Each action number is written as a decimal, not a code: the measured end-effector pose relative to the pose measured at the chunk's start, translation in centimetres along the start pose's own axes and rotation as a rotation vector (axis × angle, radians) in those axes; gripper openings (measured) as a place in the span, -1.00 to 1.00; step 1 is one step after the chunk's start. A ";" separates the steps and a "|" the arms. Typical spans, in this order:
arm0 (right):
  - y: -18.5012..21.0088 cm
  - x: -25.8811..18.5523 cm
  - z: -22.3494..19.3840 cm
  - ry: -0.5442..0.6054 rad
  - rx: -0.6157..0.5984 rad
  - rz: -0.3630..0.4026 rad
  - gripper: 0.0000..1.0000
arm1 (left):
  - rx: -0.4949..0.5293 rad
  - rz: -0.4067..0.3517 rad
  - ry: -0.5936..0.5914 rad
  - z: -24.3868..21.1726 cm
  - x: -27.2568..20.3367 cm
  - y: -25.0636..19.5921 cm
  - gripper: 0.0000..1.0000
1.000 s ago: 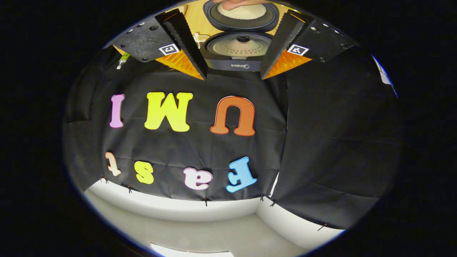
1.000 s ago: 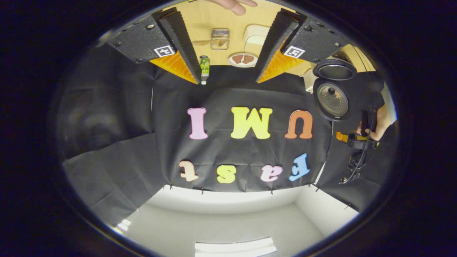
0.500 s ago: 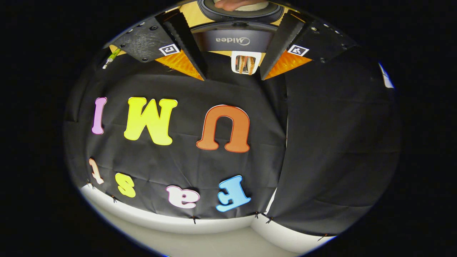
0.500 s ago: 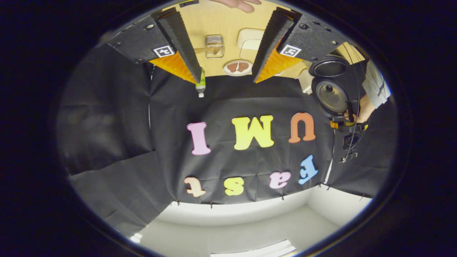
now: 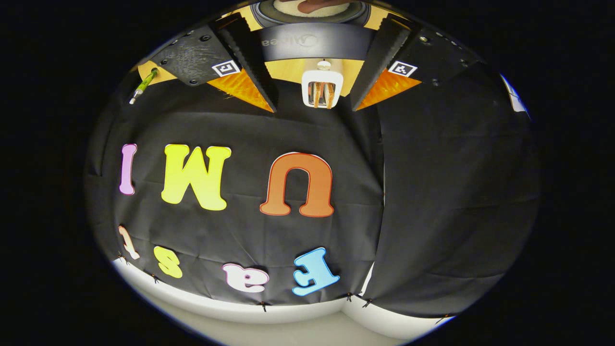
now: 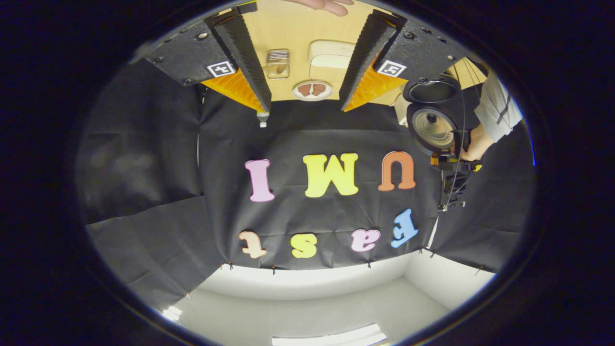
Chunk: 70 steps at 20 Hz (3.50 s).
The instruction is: Close the left gripper, press the button to open the rice cooker; take a wooden spoon from the chopstick holder with the right hand, scoop a spoonful of rice and pour it into the rice cooker, then put the wooden spoon back into the chopstick holder.
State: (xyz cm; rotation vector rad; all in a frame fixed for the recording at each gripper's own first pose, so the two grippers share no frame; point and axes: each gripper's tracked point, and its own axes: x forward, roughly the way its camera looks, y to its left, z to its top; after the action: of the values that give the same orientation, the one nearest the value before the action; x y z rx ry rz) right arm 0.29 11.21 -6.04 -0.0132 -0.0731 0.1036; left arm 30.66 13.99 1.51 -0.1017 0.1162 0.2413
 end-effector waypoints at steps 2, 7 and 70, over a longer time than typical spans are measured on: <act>0.5 -0.6 0.0 -0.013 -0.003 0.027 0.82 | 0.014 0.011 -0.001 -0.7 -1.7 -0.2 0.94; 0.4 -2.3 0.0 -0.026 0.016 0.038 0.85 | 0.028 -0.026 0.020 -3.4 -5.4 -0.7 0.94; -8.7 -7.9 0.5 -0.045 0.005 -0.154 0.85 | 0.084 -0.266 -0.185 -10.8 -37.3 -8.6 0.88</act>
State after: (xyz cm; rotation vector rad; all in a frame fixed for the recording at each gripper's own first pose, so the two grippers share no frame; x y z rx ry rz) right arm -6.71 1.71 -6.00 -0.0005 -0.1188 -0.0495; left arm -4.30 -4.19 -3.68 -0.0101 -0.0710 -0.0204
